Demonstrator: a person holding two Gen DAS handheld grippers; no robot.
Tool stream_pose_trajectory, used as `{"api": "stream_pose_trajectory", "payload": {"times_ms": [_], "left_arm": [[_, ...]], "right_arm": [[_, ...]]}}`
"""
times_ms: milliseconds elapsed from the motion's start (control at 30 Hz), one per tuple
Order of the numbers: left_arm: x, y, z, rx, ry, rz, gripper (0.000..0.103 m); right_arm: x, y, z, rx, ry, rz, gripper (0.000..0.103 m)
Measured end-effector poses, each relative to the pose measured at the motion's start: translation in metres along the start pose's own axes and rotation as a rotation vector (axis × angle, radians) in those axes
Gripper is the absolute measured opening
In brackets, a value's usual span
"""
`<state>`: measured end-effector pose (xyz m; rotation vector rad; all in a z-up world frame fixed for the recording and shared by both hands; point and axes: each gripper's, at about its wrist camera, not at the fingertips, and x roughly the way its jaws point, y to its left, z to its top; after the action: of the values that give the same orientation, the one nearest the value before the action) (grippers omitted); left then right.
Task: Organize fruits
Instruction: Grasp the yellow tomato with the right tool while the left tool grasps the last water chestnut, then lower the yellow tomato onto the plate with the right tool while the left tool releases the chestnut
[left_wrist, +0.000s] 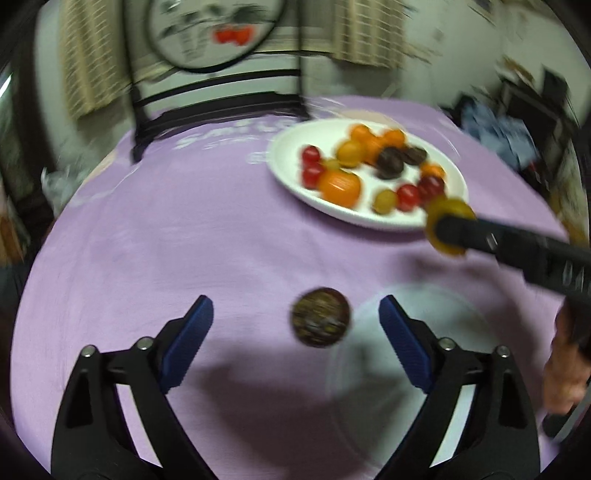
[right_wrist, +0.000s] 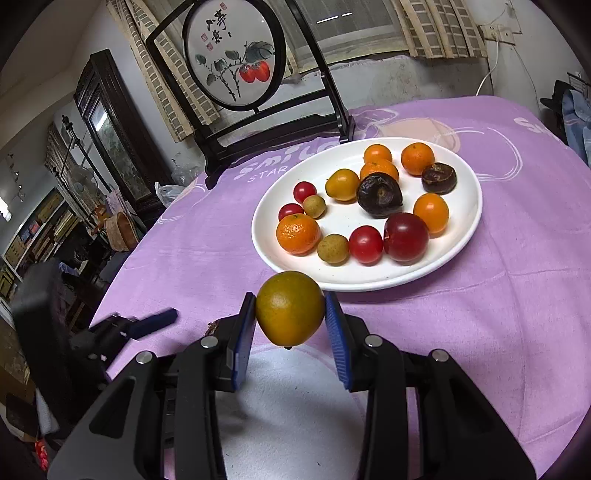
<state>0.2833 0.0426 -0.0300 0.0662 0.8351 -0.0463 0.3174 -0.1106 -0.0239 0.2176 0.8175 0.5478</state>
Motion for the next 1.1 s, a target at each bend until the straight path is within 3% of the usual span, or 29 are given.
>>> {"api": "stream_pose_trajectory", "payload": {"times_ms": [167, 400, 733, 1100], "left_arm": [[0.020, -0.003, -0.004, 0.012, 0.068, -0.019, 0.067], [0.029, -0.004, -0.008, 0.020, 0.094, -0.025, 0.066], [0.031, -0.010, -0.010, 0.032, 0.102, -0.053, 0.044], [0.021, -0.007, -0.007, 0.006, 0.077, -0.062, 0.044]], "right_arm": [[-0.001, 0.002, -0.001, -0.005, 0.000, -0.004, 0.038], [-0.003, 0.002, 0.000, 0.002, -0.003, -0.005, 0.038], [-0.008, -0.001, -0.002, -0.004, -0.015, -0.022, 0.038], [-0.020, 0.010, -0.024, -0.065, -0.029, -0.055, 0.038]]}}
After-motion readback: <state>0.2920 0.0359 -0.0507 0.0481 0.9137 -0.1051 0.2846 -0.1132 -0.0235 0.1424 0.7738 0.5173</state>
